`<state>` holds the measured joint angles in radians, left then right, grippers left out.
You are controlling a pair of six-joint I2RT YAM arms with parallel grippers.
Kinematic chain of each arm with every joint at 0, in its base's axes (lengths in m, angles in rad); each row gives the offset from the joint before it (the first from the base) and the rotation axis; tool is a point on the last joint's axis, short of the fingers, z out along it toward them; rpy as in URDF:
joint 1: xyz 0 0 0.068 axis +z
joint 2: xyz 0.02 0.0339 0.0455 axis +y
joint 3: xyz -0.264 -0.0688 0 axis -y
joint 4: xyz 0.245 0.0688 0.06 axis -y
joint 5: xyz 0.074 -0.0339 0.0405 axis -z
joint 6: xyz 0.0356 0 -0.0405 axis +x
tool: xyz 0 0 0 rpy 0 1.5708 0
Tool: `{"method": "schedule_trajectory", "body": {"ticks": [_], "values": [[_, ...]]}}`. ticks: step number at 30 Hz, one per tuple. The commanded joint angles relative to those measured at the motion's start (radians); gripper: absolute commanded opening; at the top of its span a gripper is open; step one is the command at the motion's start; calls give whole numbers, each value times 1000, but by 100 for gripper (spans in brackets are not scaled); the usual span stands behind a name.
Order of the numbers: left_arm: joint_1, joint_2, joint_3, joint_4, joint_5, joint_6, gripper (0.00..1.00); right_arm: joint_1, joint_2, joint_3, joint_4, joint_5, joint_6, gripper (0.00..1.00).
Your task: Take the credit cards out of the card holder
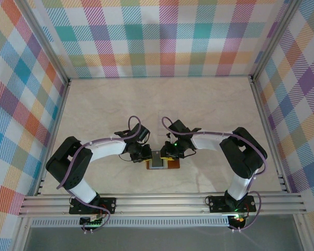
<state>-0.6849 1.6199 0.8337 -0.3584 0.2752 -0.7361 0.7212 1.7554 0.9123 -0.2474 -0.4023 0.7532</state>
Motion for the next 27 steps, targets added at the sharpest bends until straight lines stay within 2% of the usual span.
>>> {"method": "schedule_trajectory", "body": {"ticks": [1,8,13,19,27], "values": [[-5,49,-27,-37,-35,13,16,2,33,-10,-50,53,8,23],[-5,37,-18,-78,-68,22,16,1,-19,-10,-124,147,7,19],[-5,34,-16,-92,-80,28,16,2,-42,-3,-162,171,-6,19],[-4,18,3,-104,-76,32,16,2,-84,-22,-110,132,-4,20],[-6,-92,61,-160,-62,34,17,-1,-119,-43,-57,82,5,24]]}}
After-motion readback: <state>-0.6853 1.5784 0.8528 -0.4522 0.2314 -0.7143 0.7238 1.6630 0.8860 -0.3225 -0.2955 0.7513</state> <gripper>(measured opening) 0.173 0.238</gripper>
